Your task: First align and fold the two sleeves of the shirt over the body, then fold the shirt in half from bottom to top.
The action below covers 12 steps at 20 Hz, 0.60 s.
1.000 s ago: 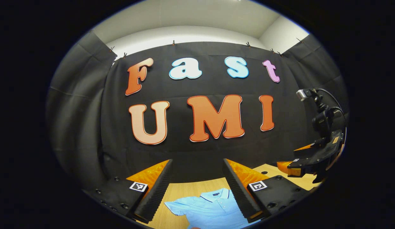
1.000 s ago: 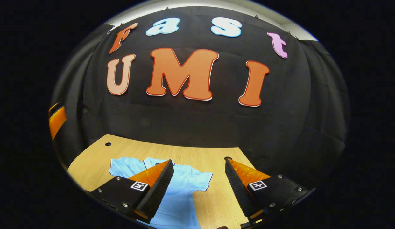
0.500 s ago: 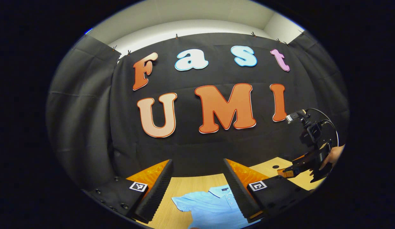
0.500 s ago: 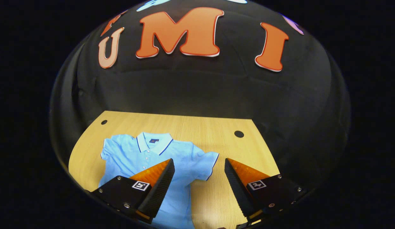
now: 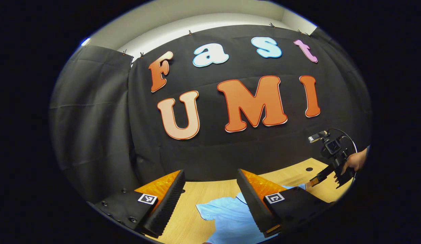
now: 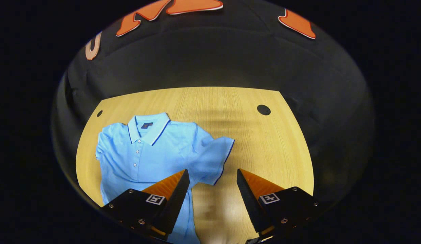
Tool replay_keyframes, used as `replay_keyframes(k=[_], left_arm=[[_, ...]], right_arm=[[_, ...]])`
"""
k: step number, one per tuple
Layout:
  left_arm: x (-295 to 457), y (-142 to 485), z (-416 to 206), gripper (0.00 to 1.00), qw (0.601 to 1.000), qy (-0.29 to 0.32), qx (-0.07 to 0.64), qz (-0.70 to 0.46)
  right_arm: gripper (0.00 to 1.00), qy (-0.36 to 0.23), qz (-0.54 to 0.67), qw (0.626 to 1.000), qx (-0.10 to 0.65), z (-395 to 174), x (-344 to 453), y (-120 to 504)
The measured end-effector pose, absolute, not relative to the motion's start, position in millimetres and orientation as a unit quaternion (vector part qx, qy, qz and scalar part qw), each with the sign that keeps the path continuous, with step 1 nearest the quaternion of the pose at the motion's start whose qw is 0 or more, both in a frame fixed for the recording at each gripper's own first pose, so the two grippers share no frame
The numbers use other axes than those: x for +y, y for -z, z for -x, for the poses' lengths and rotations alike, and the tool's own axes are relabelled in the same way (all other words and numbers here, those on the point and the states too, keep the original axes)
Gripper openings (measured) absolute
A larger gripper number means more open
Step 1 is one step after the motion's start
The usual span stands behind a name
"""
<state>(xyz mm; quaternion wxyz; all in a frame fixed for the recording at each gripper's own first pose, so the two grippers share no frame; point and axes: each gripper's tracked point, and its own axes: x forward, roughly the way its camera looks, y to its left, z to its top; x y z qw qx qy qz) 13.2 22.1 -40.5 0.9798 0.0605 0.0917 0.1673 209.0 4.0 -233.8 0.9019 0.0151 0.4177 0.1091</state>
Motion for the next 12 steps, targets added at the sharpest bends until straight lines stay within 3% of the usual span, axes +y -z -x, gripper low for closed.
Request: replay_keyframes(k=[3, 4, 5, 11, 12], left_arm=[[26, 48, -10, 1.00, 0.975, -0.189, 0.107, -0.051], [26, 50, -8, 1.00, 0.973, -0.194, 0.112, -0.048], [24, 51, -7, 1.00, 0.972, -0.200, 0.114, -0.048], [26, 51, 5, 1.00, 0.963, -0.230, 0.129, -0.060], [27, 54, 7, 1.00, 0.961, -0.235, 0.133, -0.060]], right_arm=[[0.82, -0.111, -0.030, 0.886, 0.450, -217, 3, 251], [0.75, -0.110, -0.037, 0.879, 0.462, -220, 3, 258], [0.77, -0.109, -0.045, 0.873, 0.473, -223, 4, 267], [0.72, -0.090, -0.091, 0.841, 0.526, -243, 1, 307], [0.65, -0.091, -0.100, 0.837, 0.531, -246, 3, 309]])
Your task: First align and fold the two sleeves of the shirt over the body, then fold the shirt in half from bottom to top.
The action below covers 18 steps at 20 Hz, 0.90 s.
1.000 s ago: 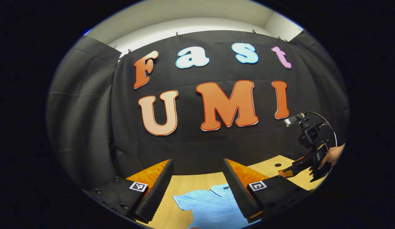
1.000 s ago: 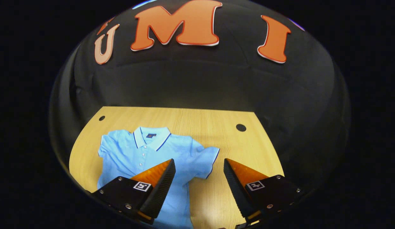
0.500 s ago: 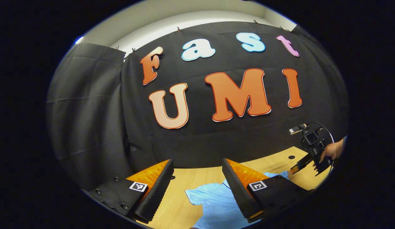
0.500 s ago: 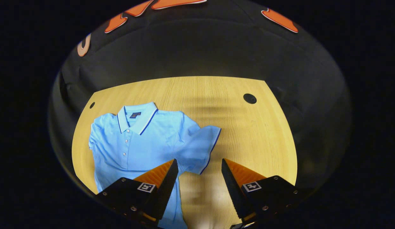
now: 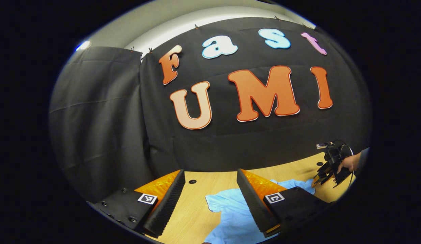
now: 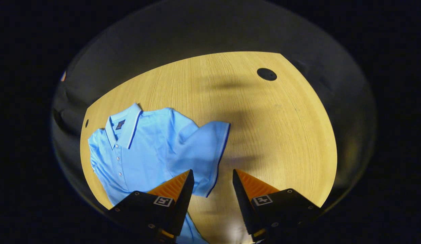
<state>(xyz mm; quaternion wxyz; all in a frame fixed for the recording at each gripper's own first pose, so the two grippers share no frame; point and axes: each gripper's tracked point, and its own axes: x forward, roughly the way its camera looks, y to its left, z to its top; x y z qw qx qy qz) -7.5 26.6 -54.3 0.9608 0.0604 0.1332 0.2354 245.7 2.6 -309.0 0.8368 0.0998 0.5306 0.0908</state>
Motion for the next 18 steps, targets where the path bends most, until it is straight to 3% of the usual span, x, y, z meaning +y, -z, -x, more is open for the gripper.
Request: replay_keyframes(k=[1, 5, 7, 8, 9, 10, 14, 18], left_arm=[[27, 53, 9, 1.00, 0.959, -0.240, 0.136, -0.060], [27, 54, 14, 1.00, 0.955, -0.251, 0.143, -0.063], [25, 55, 17, 1.00, 0.954, -0.254, 0.145, -0.065], [23, 53, 17, 1.00, 0.955, -0.253, 0.144, -0.065], [20, 53, 18, 0.98, 0.955, -0.252, 0.145, -0.067], [16, 52, 20, 0.99, 0.954, -0.251, 0.145, -0.068], [11, 55, 17, 0.99, 0.955, -0.249, 0.149, -0.063], [6, 56, 10, 0.99, 0.956, -0.242, 0.154, -0.068]], right_arm=[[0.67, -0.089, -0.105, 0.833, 0.536, -248, 6, 313], [0.51, -0.082, -0.102, 0.821, 0.556, -250, 11, 325], [0.49, -0.091, -0.115, 0.810, 0.568, -248, 20, 328], [0.40, -0.093, -0.118, 0.807, 0.572, -247, 23, 330], [0.45, -0.090, -0.113, 0.807, 0.573, -248, 22, 333], [0.34, -0.086, -0.111, 0.810, 0.569, -251, 20, 334], [0.12, -0.082, -0.134, 0.806, 0.571, -255, 21, 331], [0.06, -0.101, -0.166, 0.813, 0.549, -261, 25, 319]])
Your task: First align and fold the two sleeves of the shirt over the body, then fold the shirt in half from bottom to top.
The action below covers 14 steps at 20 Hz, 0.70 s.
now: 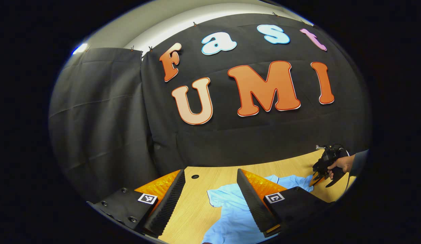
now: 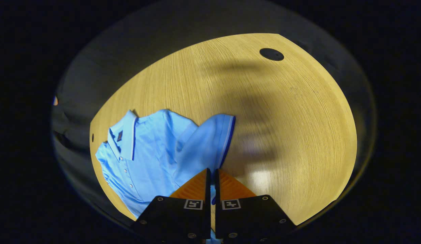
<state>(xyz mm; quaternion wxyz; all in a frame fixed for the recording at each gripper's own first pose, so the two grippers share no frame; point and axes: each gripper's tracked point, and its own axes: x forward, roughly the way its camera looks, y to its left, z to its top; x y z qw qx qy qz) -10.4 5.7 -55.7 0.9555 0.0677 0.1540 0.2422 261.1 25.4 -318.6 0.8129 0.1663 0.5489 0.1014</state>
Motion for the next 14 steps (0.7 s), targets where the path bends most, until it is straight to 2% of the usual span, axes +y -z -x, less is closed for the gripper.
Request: replay_keyframes(k=[10, 14], left_arm=[[2, 62, 6, 1.00, 0.954, -0.243, 0.165, -0.065], [8, 65, 5, 1.00, 0.952, -0.246, 0.169, -0.072]], right_arm=[[0.06, -0.216, -0.166, 0.827, 0.492, -255, 86, 253], [0.05, -0.249, -0.146, 0.828, 0.482, -247, 120, 247]])
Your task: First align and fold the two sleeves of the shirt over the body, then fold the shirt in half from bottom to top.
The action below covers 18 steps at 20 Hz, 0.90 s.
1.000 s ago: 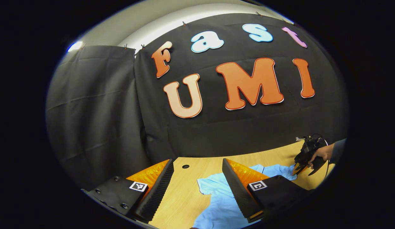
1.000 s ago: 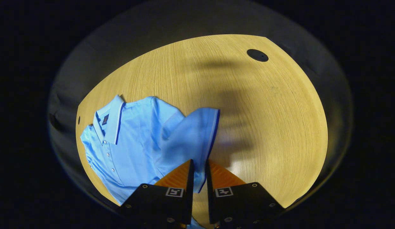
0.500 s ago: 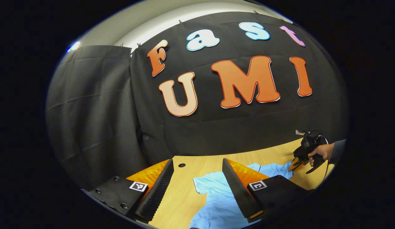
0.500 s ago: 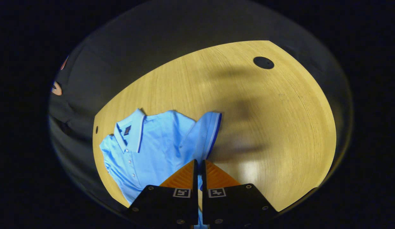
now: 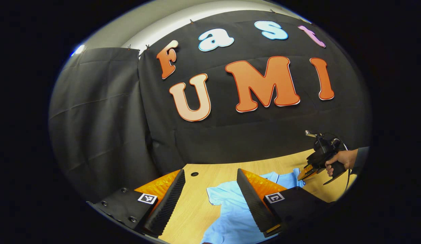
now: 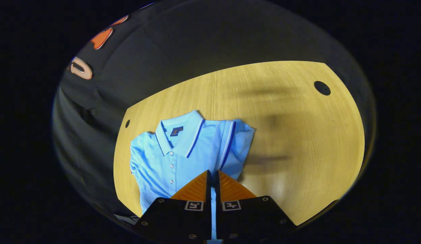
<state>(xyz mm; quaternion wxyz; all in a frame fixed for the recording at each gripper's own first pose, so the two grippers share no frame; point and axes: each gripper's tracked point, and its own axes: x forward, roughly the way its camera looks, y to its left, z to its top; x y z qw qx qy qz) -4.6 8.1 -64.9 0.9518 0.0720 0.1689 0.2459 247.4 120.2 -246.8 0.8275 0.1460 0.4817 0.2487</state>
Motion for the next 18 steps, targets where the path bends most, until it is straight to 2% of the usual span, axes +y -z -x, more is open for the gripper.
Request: replay_keyframes(k=[7, 9, 10, 12, 13, 14, 15, 16, 17, 18], left_arm=[[37, 91, -3, 1.00, 0.949, -0.248, 0.189, -0.039], [48, 106, -11, 1.00, 0.951, -0.239, 0.198, -0.022], [51, 113, -16, 1.00, 0.952, -0.229, 0.201, -0.012], [62, 129, -27, 1.00, 0.955, -0.206, 0.213, 0.006], [66, 138, -33, 1.00, 0.957, -0.191, 0.220, 0.019], [69, 147, -40, 1.00, 0.958, -0.174, 0.226, 0.035], [72, 157, -45, 0.99, 0.958, -0.158, 0.234, 0.048], [76, 165, -50, 1.00, 0.957, -0.145, 0.244, 0.057], [81, 171, -56, 1.00, 0.957, -0.131, 0.252, 0.063], [87, 179, -61, 1.00, 0.955, -0.120, 0.261, 0.069]], right_arm=[[0.06, -0.280, -0.131, 0.824, 0.475, -229, 180, 246], [0.10, -0.287, -0.133, 0.824, 0.470, -223, 190, 240], [0.05, -0.290, -0.131, 0.827, 0.464, -221, 192, 234], [0.33, -0.282, -0.112, 0.840, 0.450, -217, 185, 227], [0.37, -0.275, -0.101, 0.848, 0.442, -214, 181, 224], [0.48, -0.268, -0.092, 0.856, 0.432, -213, 174, 217], [0.53, -0.257, -0.086, 0.867, 0.419, -212, 168, 211], [0.67, -0.243, -0.083, 0.877, 0.405, -210, 161, 204], [0.63, -0.232, -0.086, 0.884, 0.397, -205, 156, 197], [0.67, -0.224, -0.091, 0.887, 0.394, -200, 152, 194]])
